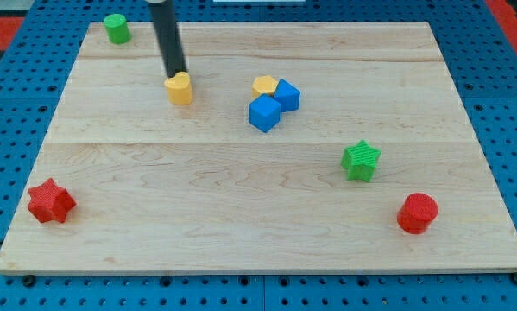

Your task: Move the yellow heart towards the group of blocks to the center

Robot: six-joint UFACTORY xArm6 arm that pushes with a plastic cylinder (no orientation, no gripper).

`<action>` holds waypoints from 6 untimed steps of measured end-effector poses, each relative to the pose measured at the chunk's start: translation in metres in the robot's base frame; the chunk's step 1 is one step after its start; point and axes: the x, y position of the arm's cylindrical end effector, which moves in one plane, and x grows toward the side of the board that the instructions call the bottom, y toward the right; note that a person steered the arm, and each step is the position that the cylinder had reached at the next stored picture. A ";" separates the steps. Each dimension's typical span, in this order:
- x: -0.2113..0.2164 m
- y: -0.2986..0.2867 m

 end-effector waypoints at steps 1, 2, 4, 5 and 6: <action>-0.001 -0.001; -0.003 -0.033; 0.016 -0.030; 0.046 -0.029; 0.051 -0.009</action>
